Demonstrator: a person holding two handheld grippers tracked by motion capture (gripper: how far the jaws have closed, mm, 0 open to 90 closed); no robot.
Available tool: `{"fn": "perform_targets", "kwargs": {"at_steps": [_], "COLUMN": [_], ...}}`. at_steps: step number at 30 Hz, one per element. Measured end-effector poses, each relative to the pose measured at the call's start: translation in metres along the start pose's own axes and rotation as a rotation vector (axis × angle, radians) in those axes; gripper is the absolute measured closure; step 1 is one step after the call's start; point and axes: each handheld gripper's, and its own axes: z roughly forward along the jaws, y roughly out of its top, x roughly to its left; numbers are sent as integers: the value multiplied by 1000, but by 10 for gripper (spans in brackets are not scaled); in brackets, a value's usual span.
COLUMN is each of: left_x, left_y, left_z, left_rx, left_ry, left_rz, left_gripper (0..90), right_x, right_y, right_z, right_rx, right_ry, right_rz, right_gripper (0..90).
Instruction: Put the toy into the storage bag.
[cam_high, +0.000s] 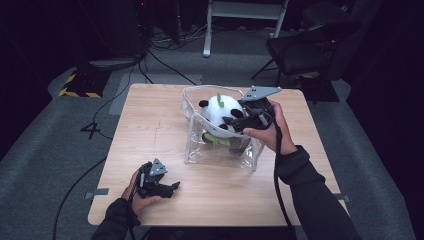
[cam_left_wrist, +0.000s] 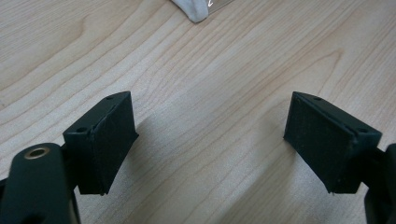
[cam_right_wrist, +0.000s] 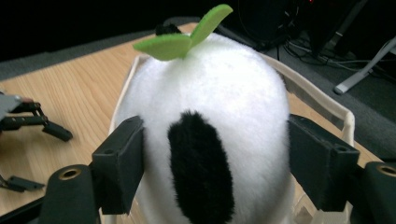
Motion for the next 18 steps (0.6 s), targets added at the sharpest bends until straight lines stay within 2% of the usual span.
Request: {"fn": "perform_targets", "kwargs": {"at_steps": [2, 6, 9, 18], "left_x": [0, 0, 0, 0], "left_y": [0, 0, 0, 0], "left_z": [0, 0, 0, 0], "left_rx": [-1, 0, -1, 1], "left_ry": [0, 0, 0, -2], "left_rz": [1, 0, 0, -2], "left_gripper": [166, 166, 166, 166], "right_x": [1, -1, 0, 0], "right_y": [0, 0, -2, -5], "right_z": [0, 0, 2, 2], "right_rx": [0, 21, 35, 31], "right_ry": [-4, 5, 4, 16], "right_rz": [1, 15, 3, -3], "right_gripper": [325, 307, 307, 297]}}
